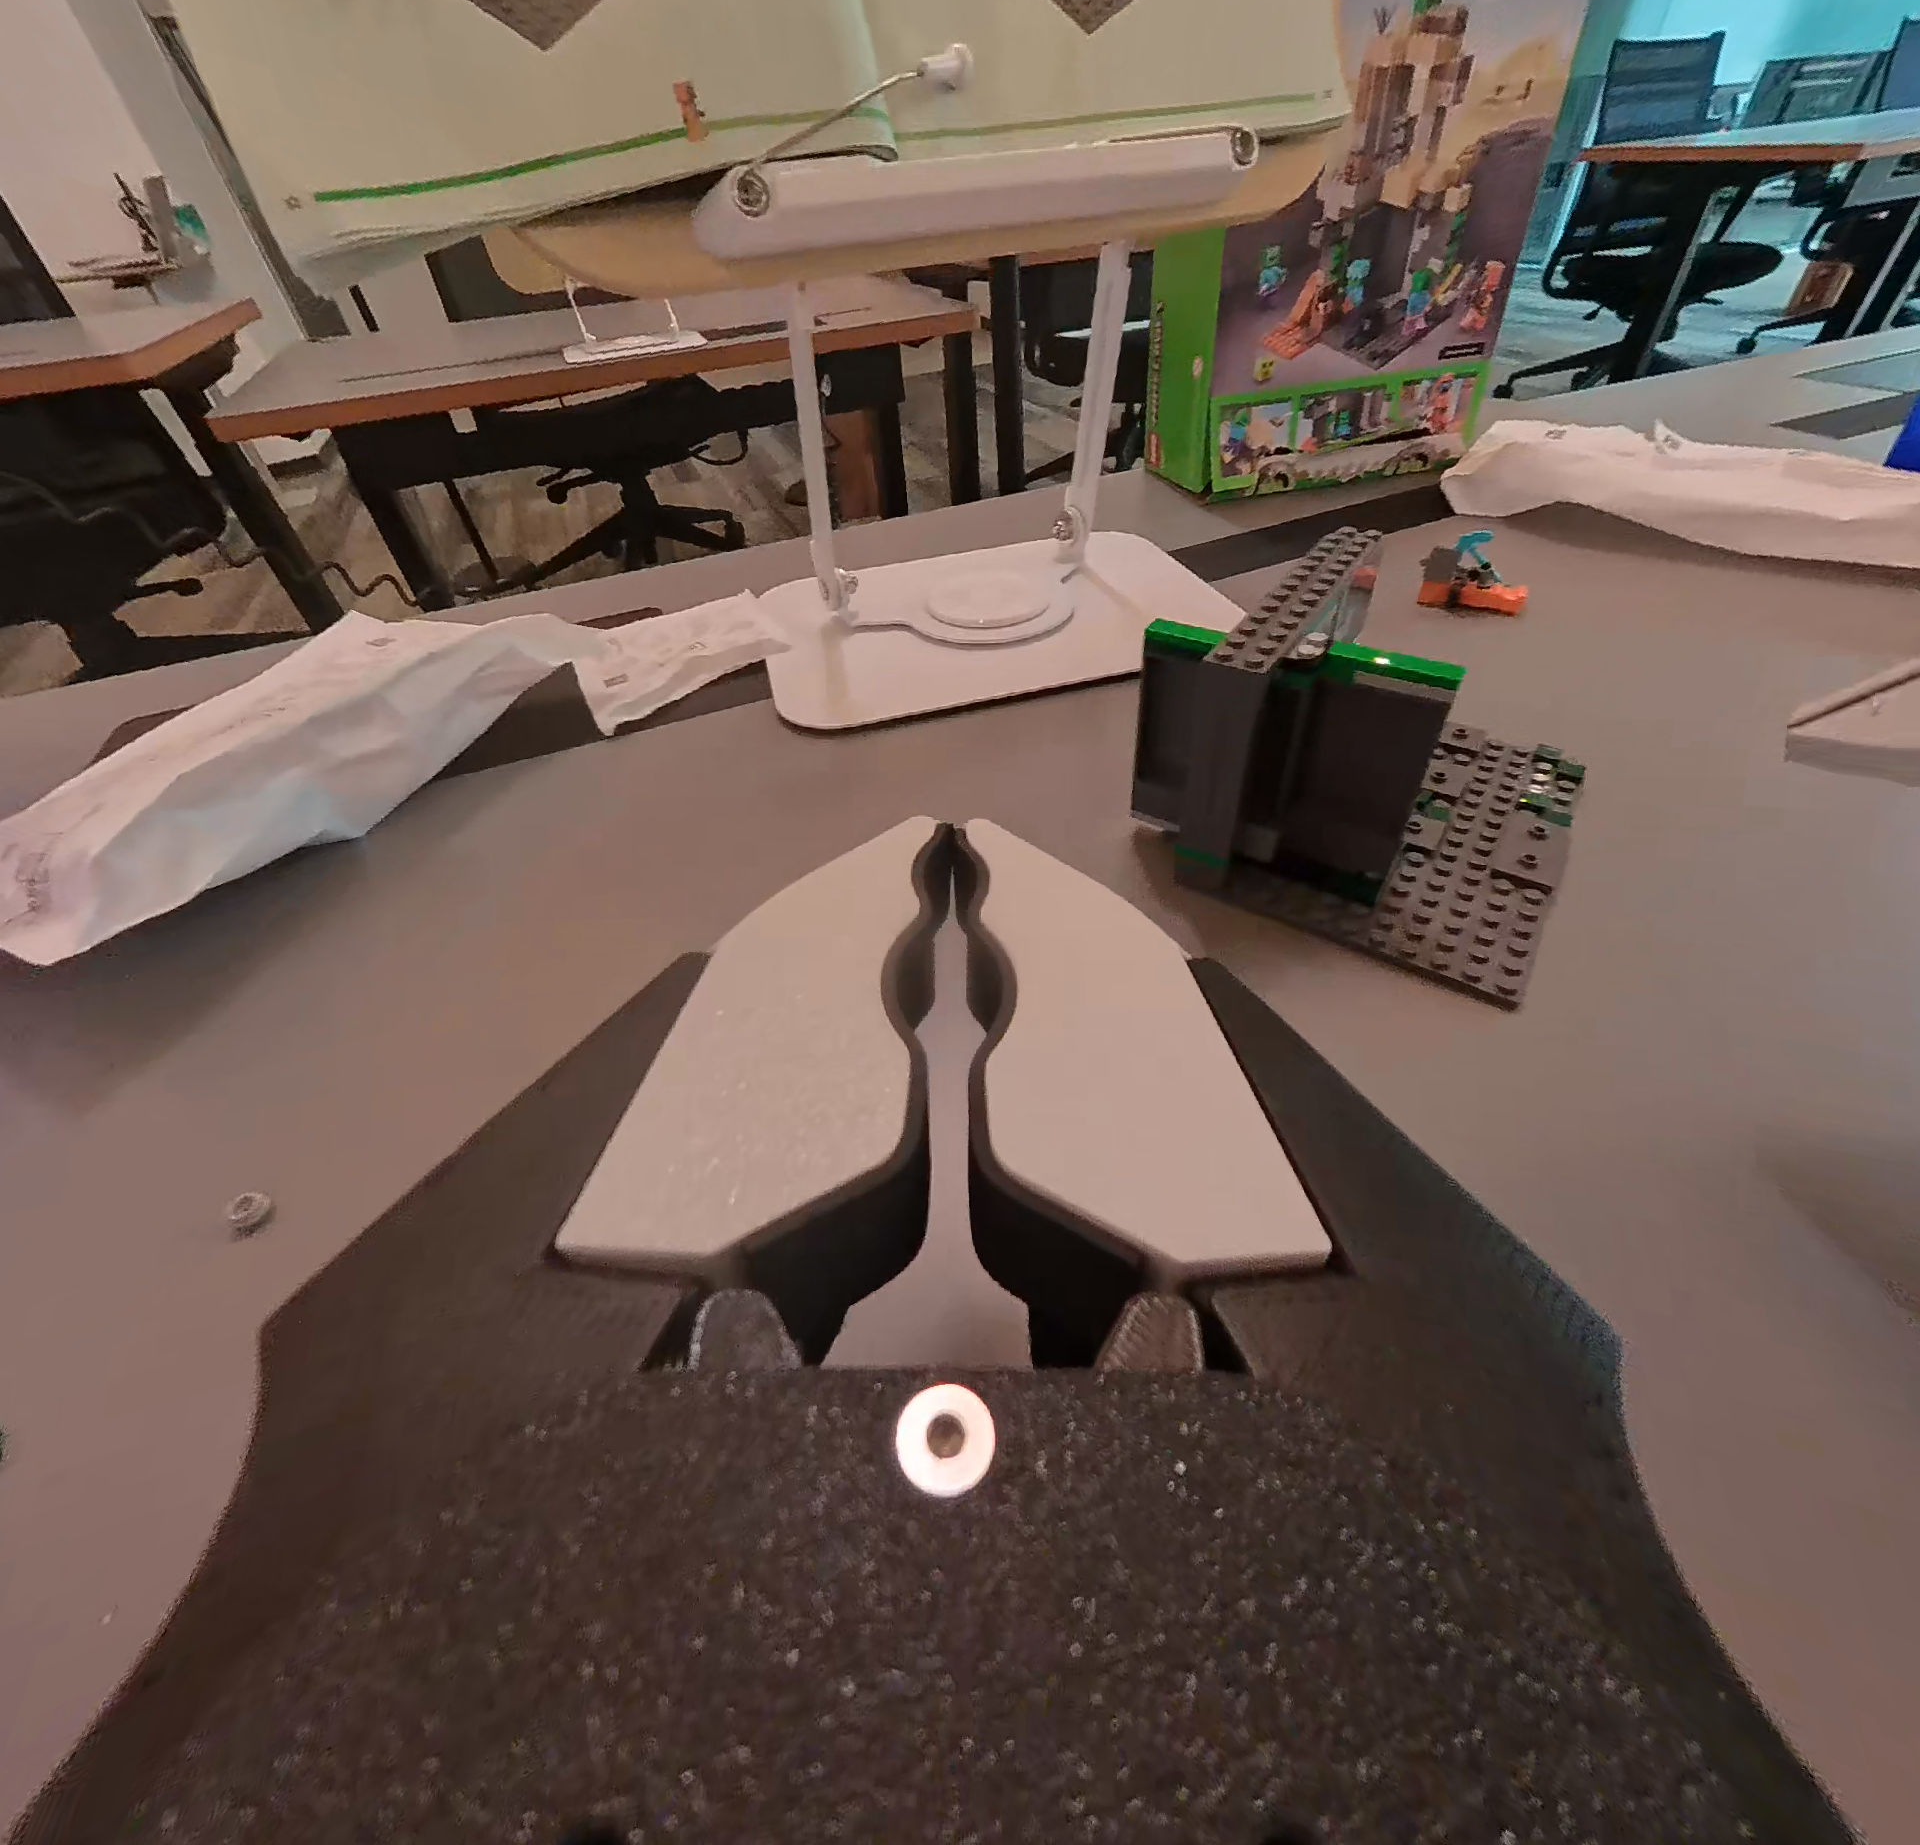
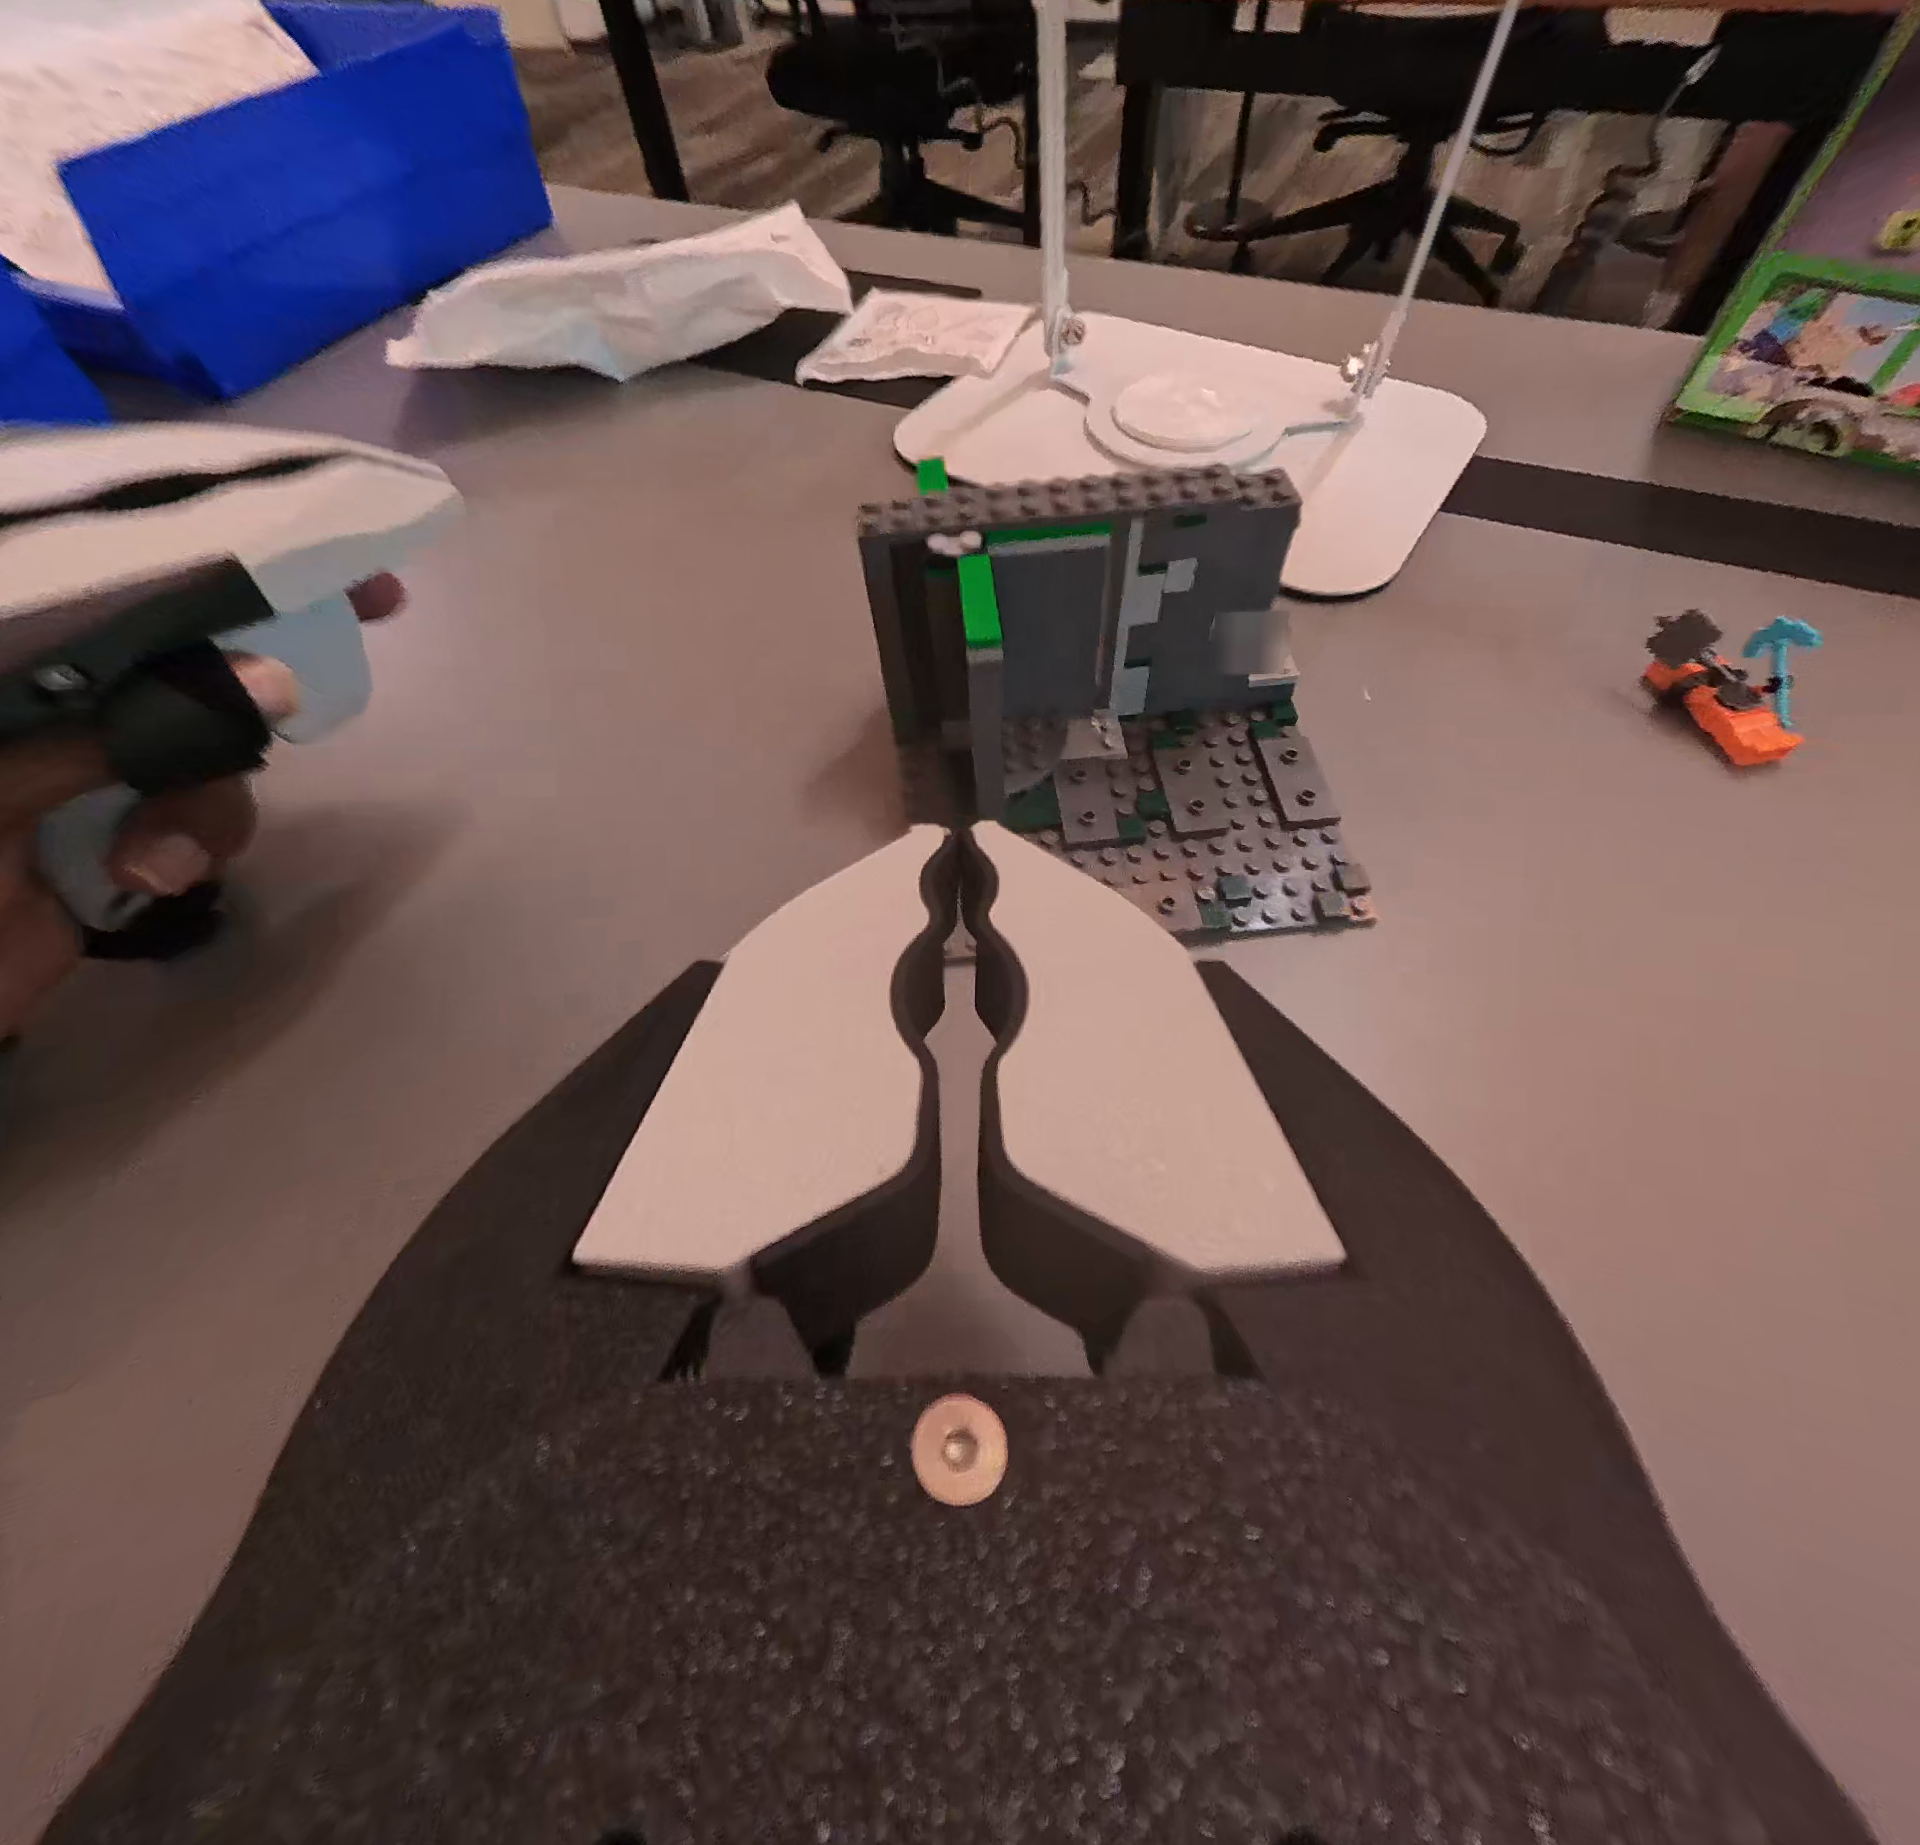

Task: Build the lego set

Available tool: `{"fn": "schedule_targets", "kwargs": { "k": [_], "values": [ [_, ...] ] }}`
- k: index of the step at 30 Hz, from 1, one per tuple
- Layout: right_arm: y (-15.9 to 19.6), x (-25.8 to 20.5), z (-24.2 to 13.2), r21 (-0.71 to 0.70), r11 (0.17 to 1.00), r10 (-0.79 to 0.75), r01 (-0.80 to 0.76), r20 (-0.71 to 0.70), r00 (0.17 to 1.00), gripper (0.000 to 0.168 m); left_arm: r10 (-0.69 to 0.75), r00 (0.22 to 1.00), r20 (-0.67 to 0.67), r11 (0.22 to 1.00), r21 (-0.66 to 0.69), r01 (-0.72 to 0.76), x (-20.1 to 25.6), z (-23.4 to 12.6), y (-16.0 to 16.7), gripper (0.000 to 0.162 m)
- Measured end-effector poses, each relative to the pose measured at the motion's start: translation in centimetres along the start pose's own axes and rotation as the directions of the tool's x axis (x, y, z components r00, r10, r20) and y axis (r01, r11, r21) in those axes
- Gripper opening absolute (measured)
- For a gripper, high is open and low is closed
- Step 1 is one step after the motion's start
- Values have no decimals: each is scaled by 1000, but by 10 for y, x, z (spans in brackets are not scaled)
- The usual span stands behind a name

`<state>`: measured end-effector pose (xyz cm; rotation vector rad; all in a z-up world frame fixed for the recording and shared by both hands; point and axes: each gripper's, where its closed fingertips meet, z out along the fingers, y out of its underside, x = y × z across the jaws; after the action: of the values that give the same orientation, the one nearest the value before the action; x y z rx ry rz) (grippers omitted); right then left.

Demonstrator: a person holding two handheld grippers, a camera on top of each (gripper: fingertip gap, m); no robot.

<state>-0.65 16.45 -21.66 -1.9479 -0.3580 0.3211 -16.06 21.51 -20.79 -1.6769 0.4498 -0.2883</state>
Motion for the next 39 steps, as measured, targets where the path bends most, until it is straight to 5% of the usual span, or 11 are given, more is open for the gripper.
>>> {"fn": "schedule_targets", "kwargs": {
  "k": [39],
  "values": [
    [25,13,13,-53,998,-50,47,-63,997,0,29,999,16,1000,-8,-29,-9,2,5,0]
  ]
}}
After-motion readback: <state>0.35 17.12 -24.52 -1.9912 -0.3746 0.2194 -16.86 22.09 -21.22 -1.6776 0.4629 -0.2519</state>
